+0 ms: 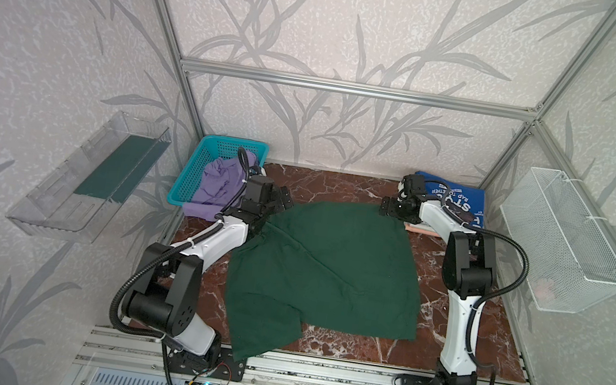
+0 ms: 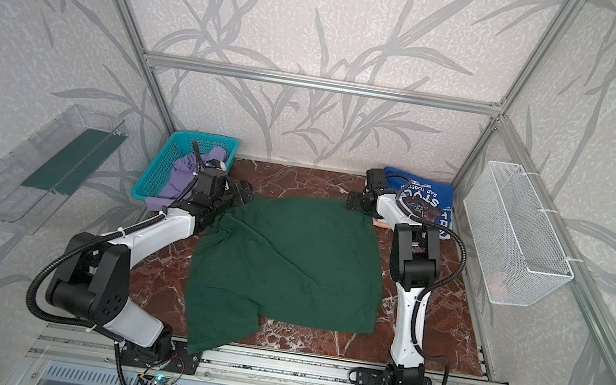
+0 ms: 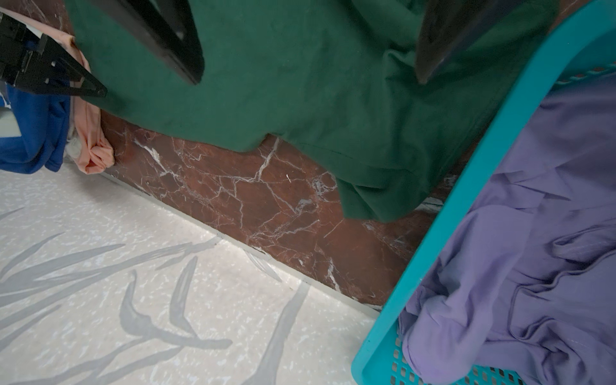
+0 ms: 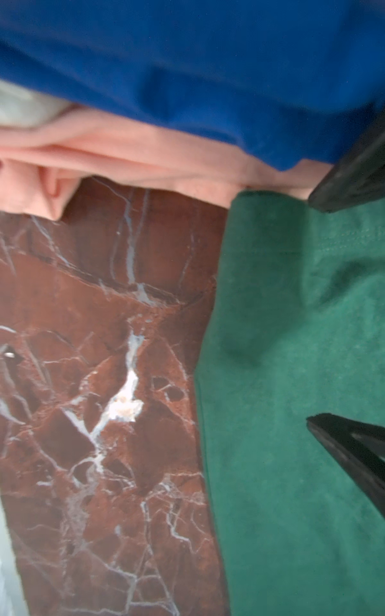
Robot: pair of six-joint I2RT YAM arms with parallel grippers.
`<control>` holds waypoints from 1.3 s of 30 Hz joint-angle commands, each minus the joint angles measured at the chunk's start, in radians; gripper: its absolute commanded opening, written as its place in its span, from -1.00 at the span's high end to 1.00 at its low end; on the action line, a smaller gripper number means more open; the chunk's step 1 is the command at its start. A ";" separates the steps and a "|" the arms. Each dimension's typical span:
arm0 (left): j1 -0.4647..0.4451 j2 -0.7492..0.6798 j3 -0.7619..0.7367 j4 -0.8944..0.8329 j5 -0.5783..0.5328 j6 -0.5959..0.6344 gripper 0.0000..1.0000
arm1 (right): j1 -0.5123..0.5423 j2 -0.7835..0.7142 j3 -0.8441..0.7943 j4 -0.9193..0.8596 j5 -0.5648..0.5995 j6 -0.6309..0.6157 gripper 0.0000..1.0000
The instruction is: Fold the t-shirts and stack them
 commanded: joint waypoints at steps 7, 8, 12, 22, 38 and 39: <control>0.006 0.041 0.015 0.059 -0.002 0.064 -0.98 | -0.003 0.102 0.161 -0.083 0.078 -0.038 -0.90; 0.007 0.046 0.015 0.066 -0.002 0.070 -0.98 | -0.003 0.115 0.184 -0.098 0.080 -0.041 -0.89; 0.013 0.059 0.007 0.114 -0.005 0.060 -0.98 | -0.002 0.170 0.279 -0.166 0.094 -0.037 -0.88; 0.035 0.174 0.133 0.065 0.161 0.068 -0.97 | -0.002 0.283 0.481 -0.414 0.167 0.026 -0.83; 0.035 0.328 0.259 -0.054 0.182 0.117 -0.80 | -0.003 0.334 0.595 -0.469 0.059 0.031 0.81; 0.034 0.341 0.274 -0.075 0.175 0.122 -0.80 | -0.003 0.324 0.595 -0.474 0.056 0.034 0.90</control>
